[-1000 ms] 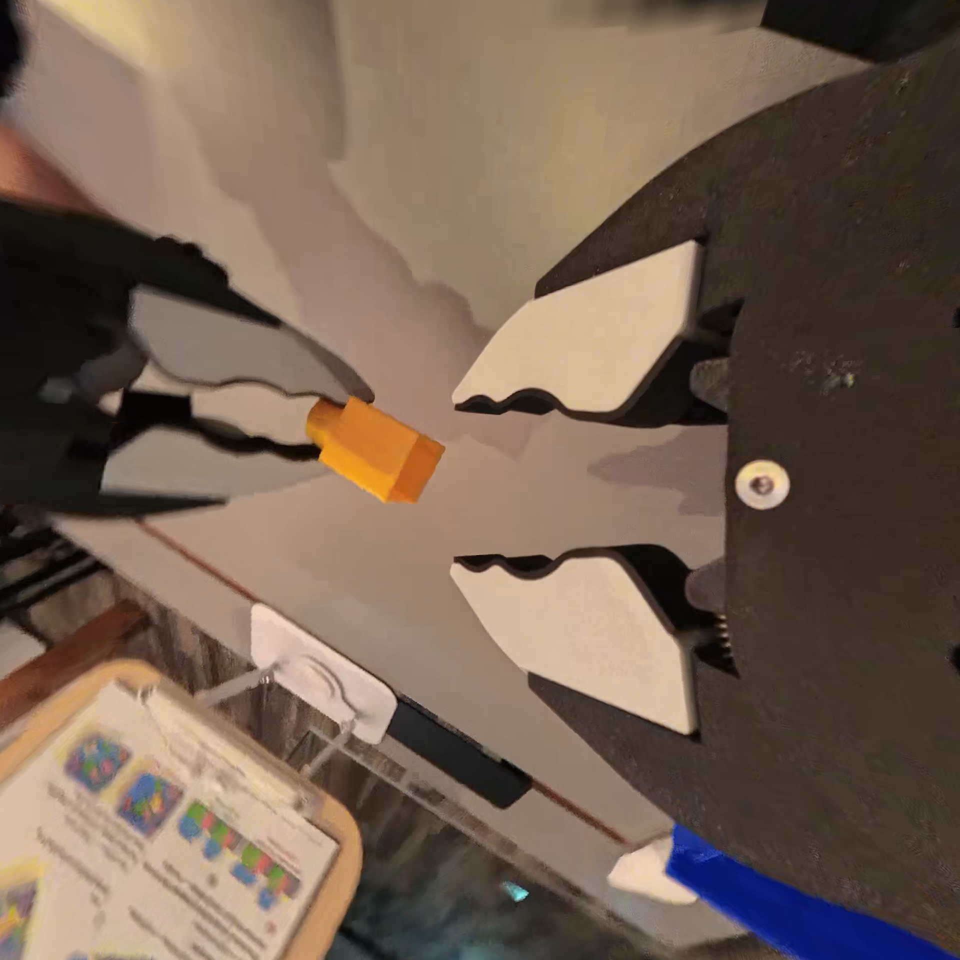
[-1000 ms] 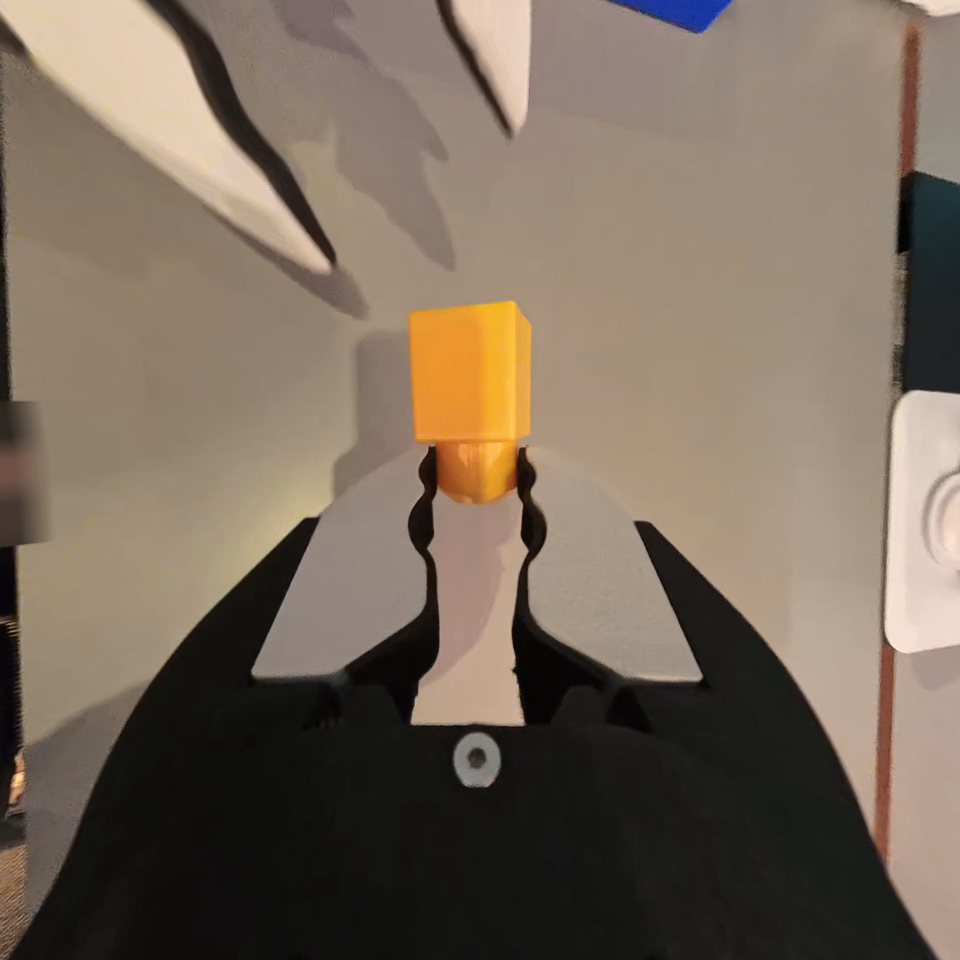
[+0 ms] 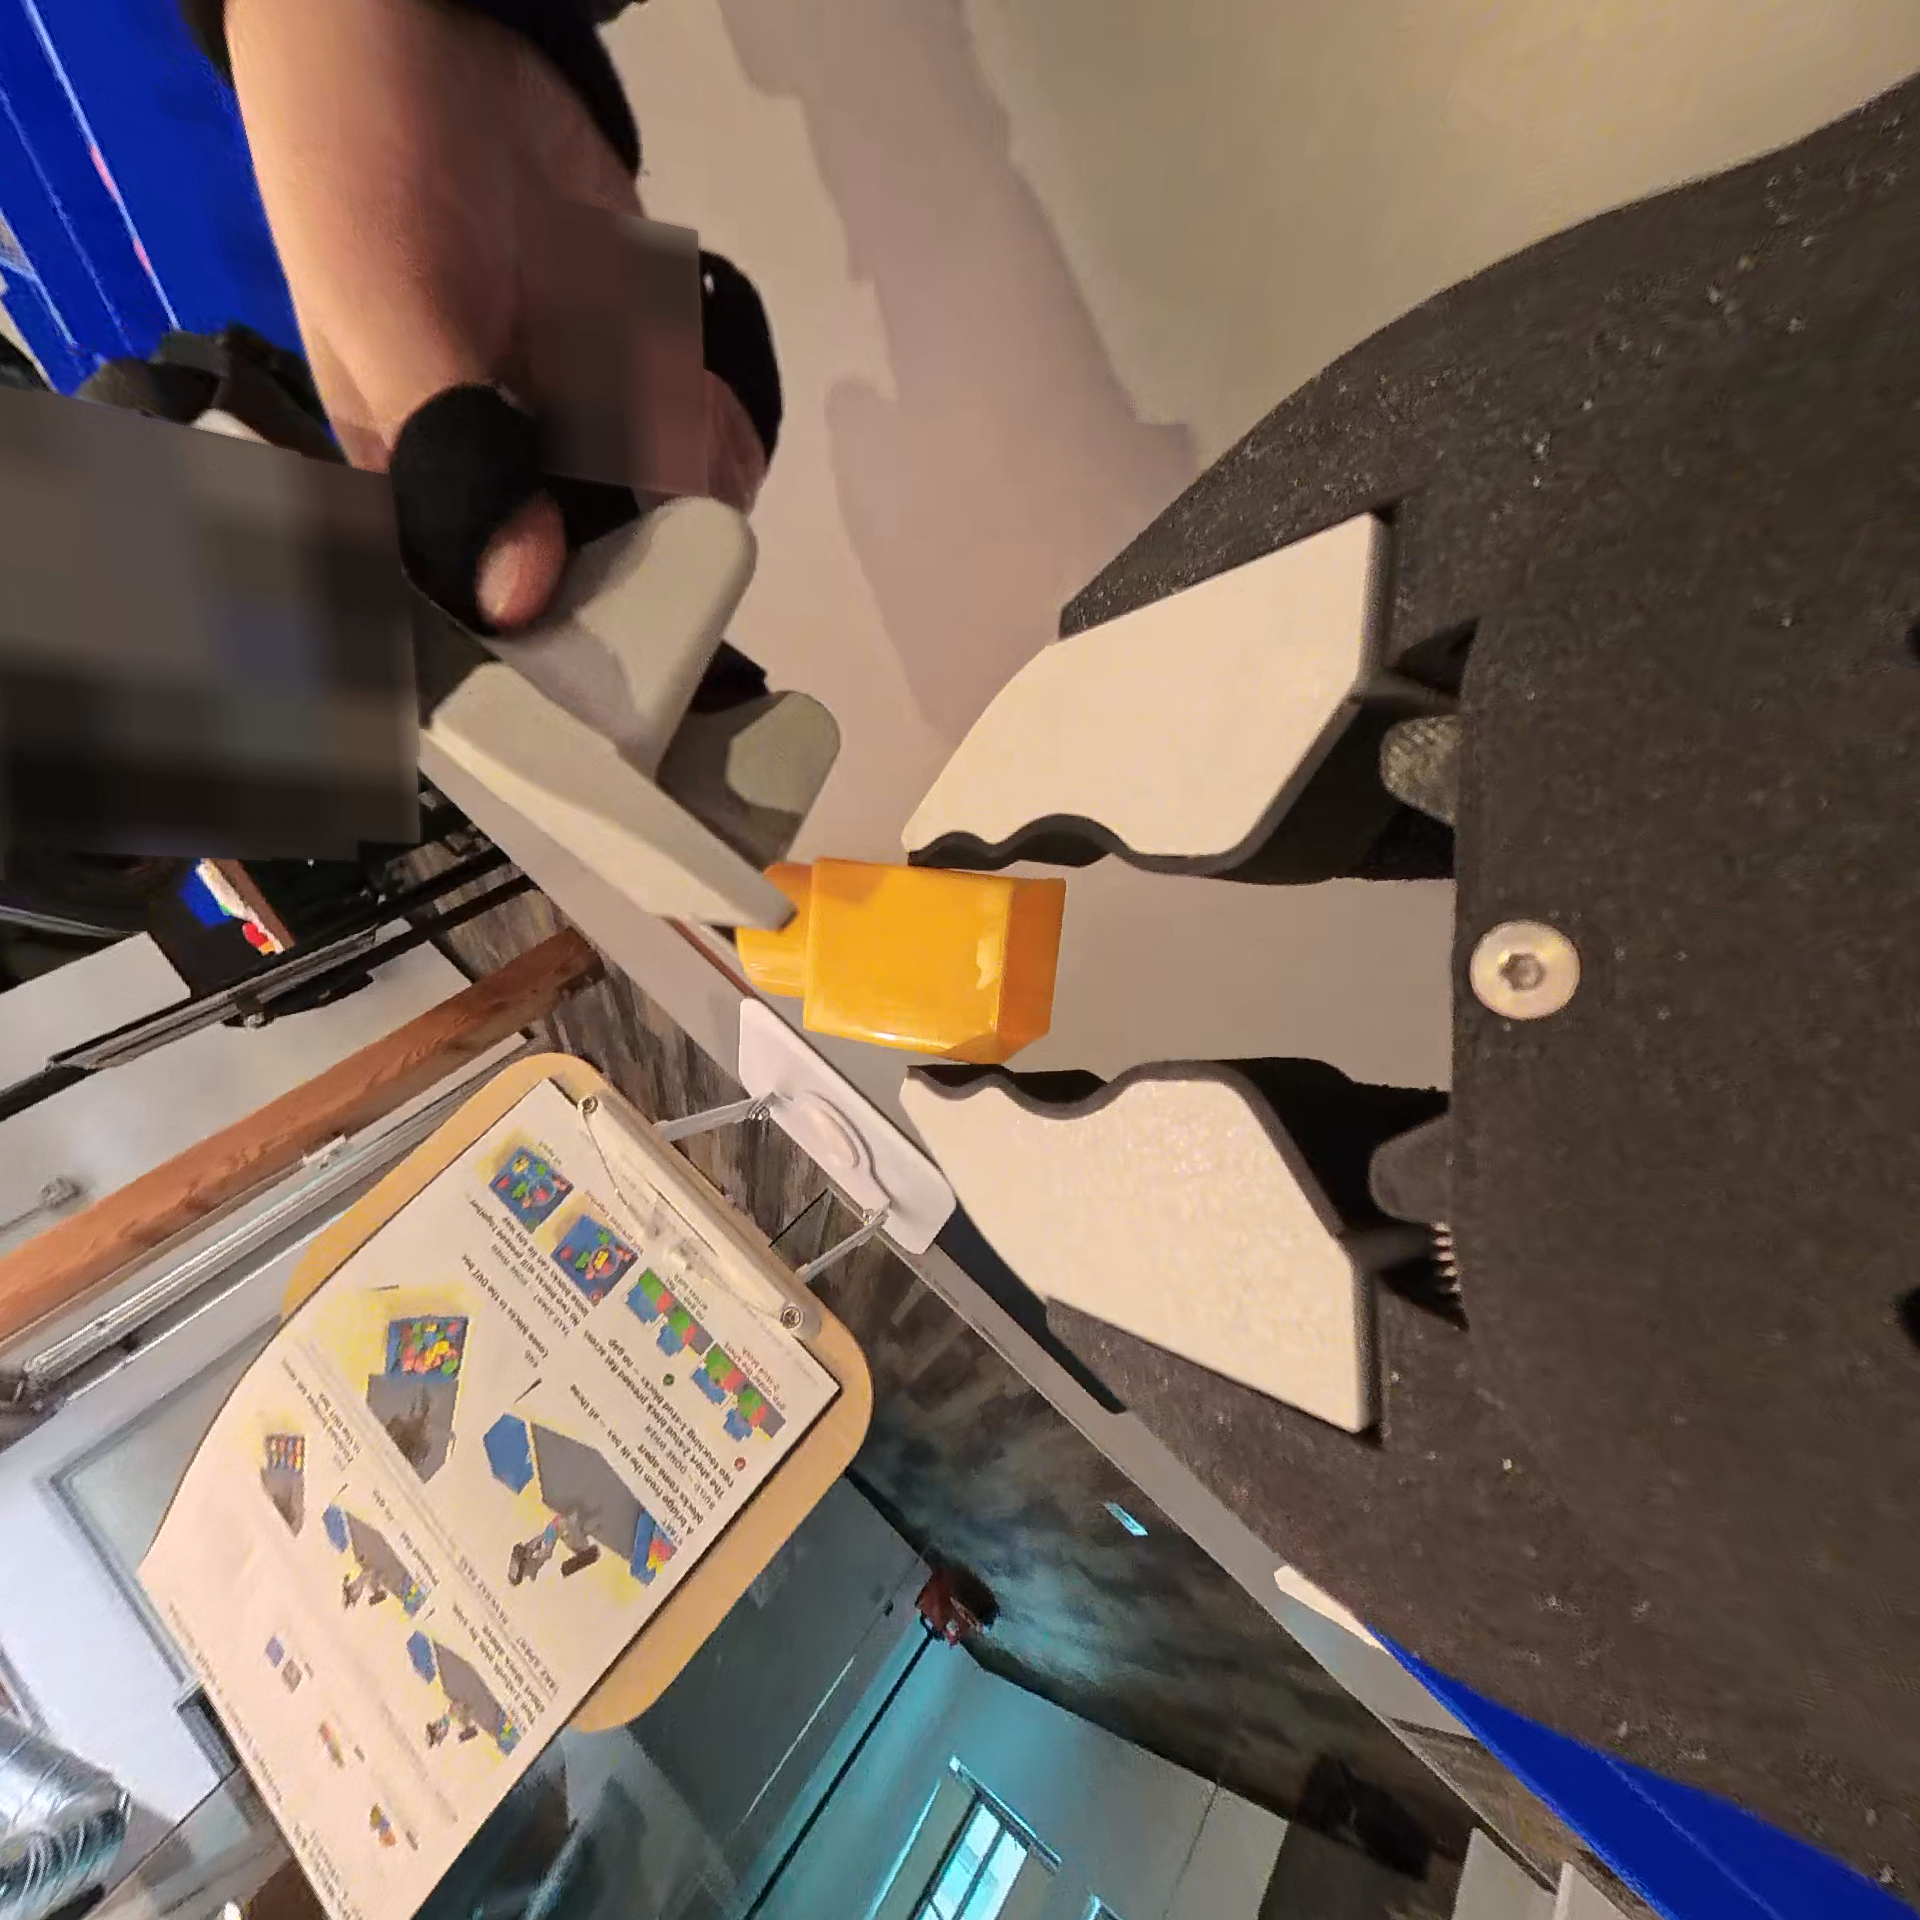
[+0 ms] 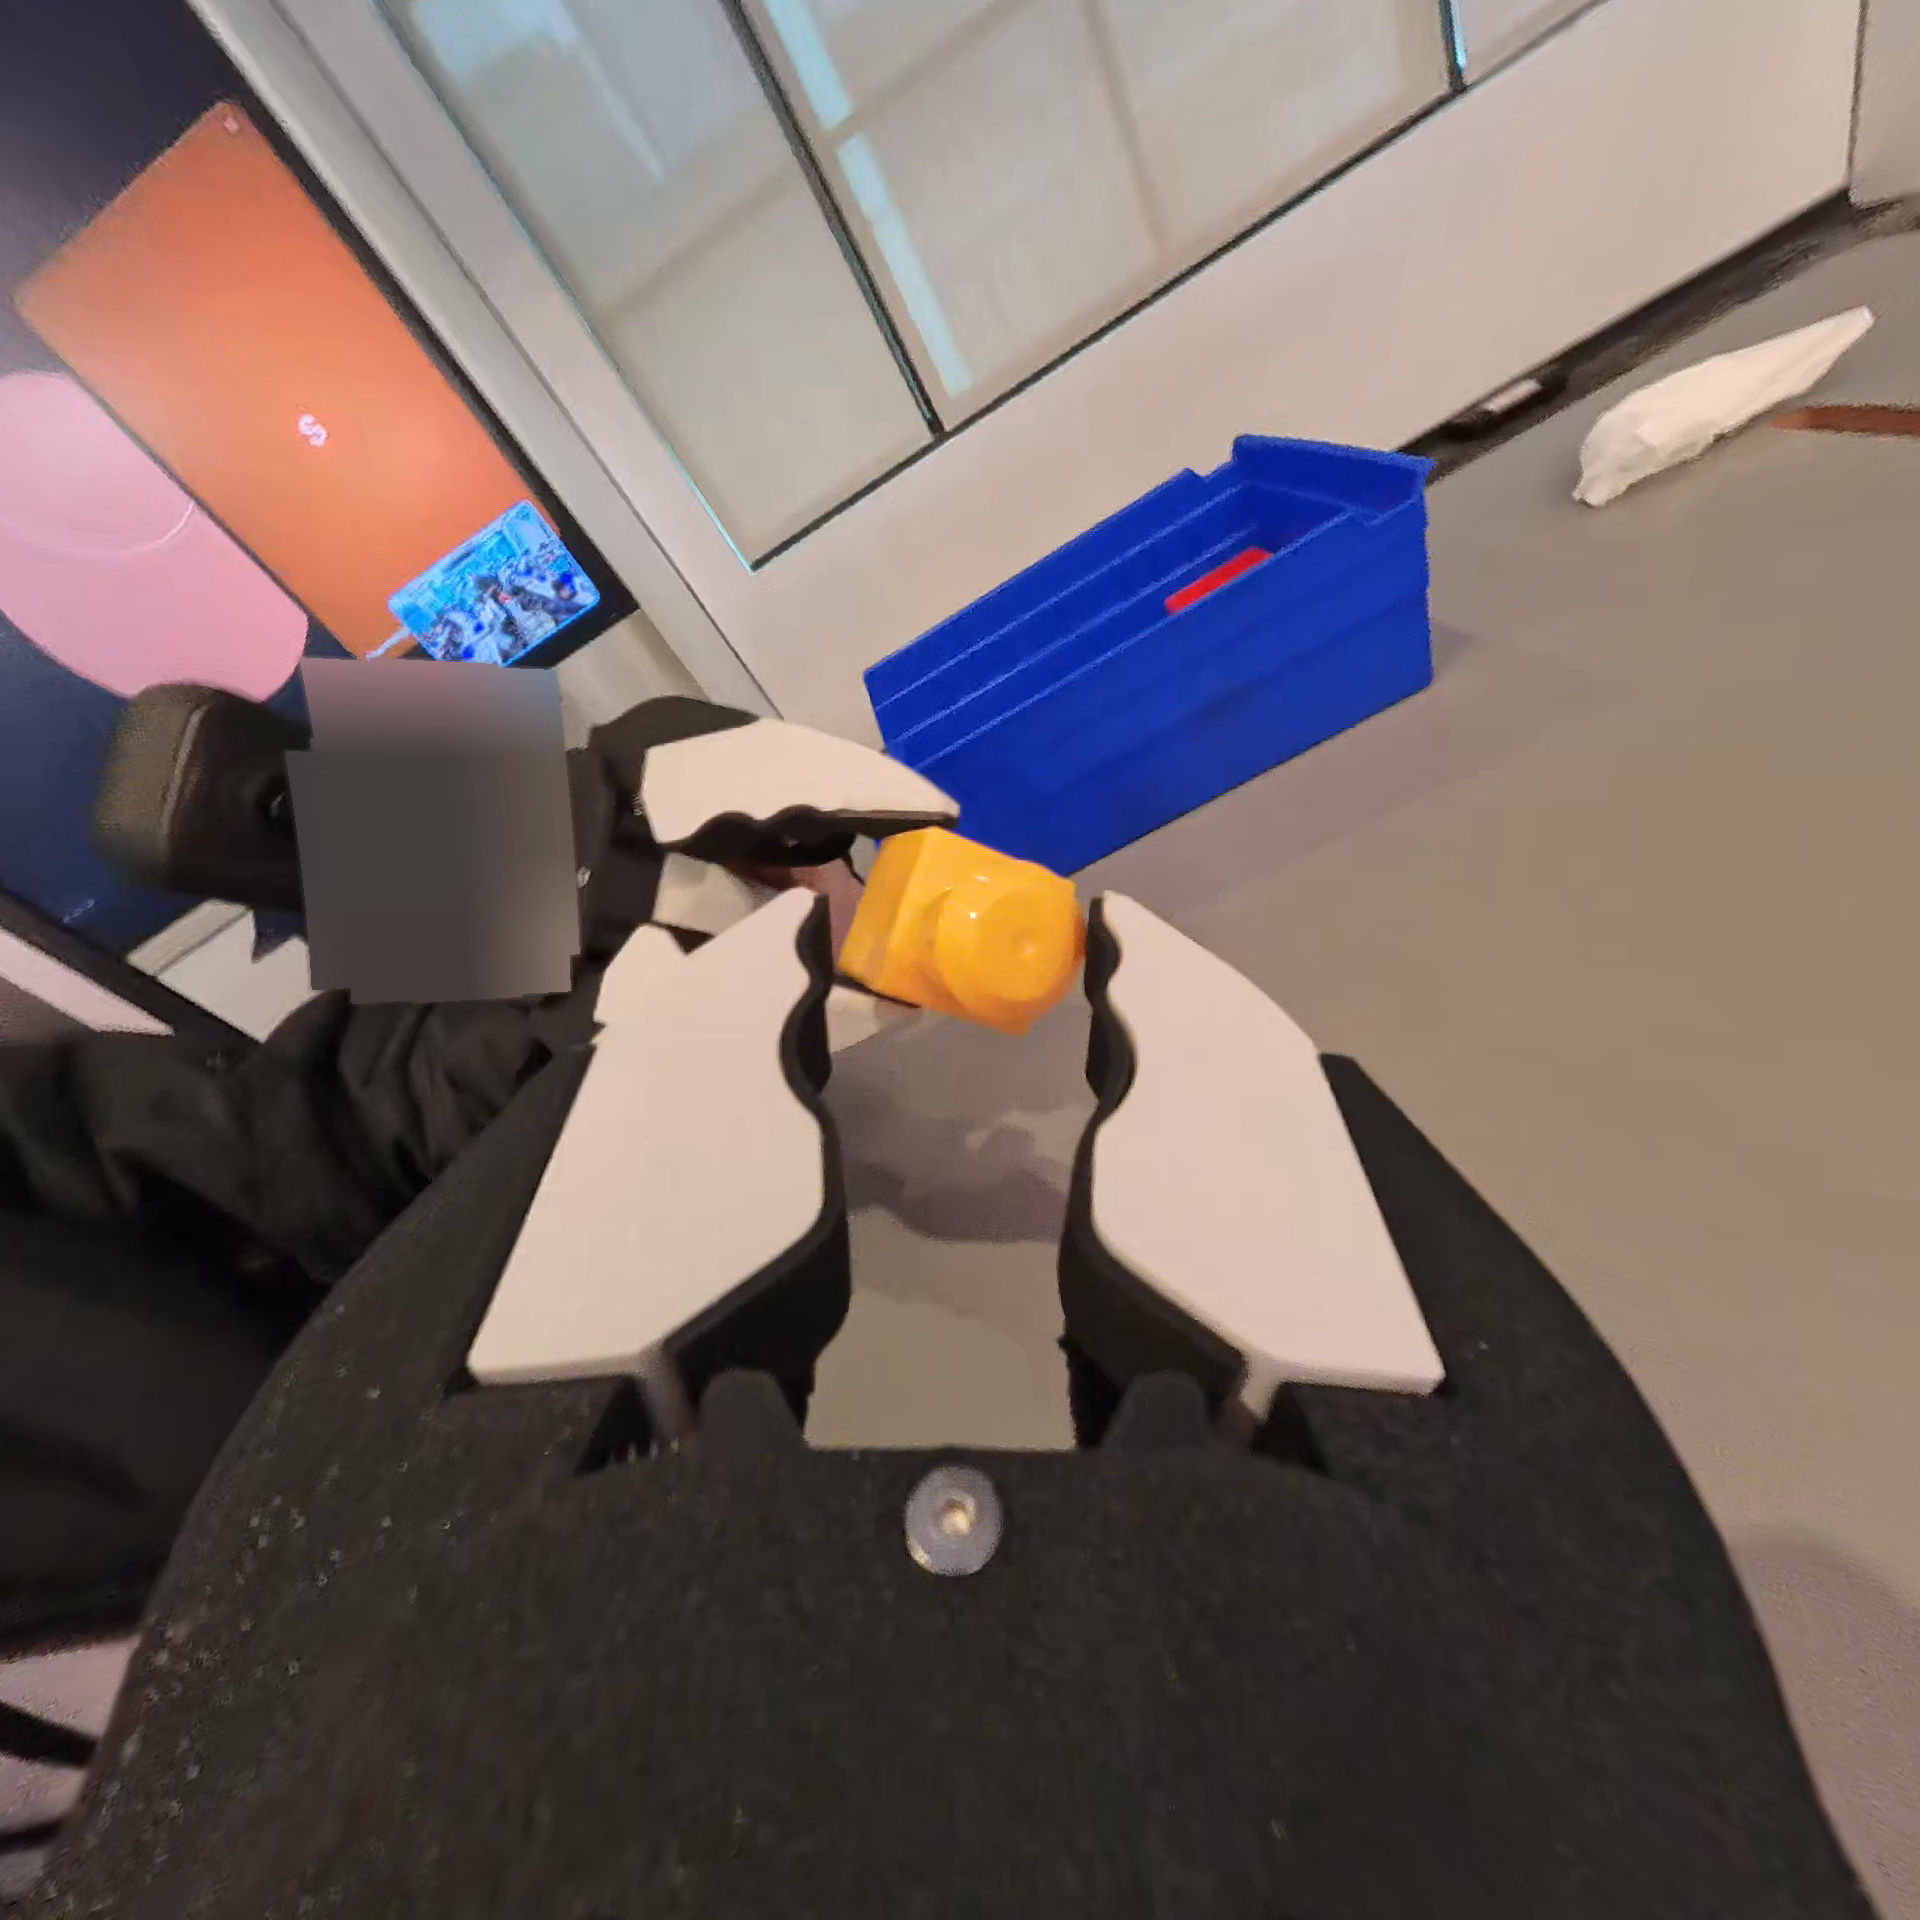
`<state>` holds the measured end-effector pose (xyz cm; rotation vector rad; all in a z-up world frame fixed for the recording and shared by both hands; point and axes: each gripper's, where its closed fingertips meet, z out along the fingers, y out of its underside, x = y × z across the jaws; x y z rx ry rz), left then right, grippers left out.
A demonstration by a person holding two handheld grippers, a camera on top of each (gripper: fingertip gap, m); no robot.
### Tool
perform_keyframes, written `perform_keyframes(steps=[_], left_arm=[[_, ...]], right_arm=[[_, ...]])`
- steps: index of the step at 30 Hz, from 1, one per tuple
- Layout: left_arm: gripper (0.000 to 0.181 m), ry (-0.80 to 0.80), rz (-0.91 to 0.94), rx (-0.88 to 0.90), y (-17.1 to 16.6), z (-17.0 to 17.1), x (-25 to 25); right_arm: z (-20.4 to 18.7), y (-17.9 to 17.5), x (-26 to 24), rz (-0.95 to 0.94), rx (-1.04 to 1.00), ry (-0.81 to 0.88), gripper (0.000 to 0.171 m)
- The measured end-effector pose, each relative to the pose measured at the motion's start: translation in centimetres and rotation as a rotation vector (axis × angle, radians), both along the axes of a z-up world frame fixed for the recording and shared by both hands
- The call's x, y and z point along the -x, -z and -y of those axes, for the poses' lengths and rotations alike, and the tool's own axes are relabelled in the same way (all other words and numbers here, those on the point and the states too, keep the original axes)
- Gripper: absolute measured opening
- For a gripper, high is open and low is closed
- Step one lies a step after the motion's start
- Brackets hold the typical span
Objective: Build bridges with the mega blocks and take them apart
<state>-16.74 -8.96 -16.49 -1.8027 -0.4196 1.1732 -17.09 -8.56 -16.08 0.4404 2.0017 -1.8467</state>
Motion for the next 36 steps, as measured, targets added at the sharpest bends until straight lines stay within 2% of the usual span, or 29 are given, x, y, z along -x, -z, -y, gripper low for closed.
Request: perform_keyframes(steps=[7, 10, 13, 18, 21, 24, 27, 31, 34, 36], left_arm=[[0.036, 0.001, 0.049, -0.095, -0.1, -0.1, -0.2], [0.048, -0.051, 0.054, -0.118, 0.2, 1.0, -0.4], [0.048, -0.121, 0.076, -0.109, 0.6, 2.8, -0.9], [0.04, -0.248, 0.185, -0.141, 1.6, 8.0, -2.9], [0.035, -0.339, 0.182, -0.156, 0.9, 11.9, -5.0], [0.039, -0.436, 0.197, -0.176, 0.3, 16.2, -7.0], [0.042, -0.531, 0.231, -0.211, 0.3, 20.8, -8.6], [0.05, -0.646, 0.387, -0.221, 2.4, 26.8, -9.7], [0.048, -0.687, 0.484, -0.241, 3.9, 29.8, -9.5], [0.042, -0.677, 0.527, -0.247, 4.9, 30.5, -8.9]], right_arm=[[0.3, 0.1, 0.7, 0.089, 0.004, 0.034, 0.029], [0.1, 0.3, 1.7, 0.148, 0.023, 0.05, 0.029], [0.0, 1.8, 3.3, 0.096, -0.051, 0.098, 0.029], [-1.9, 7.2, 9.3, -0.264, -0.5, 0.284, 0.029], [-2.8, 9.5, 11.5, -0.442, -0.764, 0.282, 0.029], [-2.8, 10.8, 12.4, -0.51, -0.908, 0.253, 0.029], [-2.1, 11.8, 12.6, -0.464, -0.929, 0.239, 0.029], [-1.5, 12.0, 12.9, -0.431, -0.872, 0.265, 0.03], [-1.3, 12.0, 12.8, -0.398, -0.832, 0.265, 0.031], [-1.3, 11.7, 12.8, -0.389, -0.807, 0.282, 0.037]])
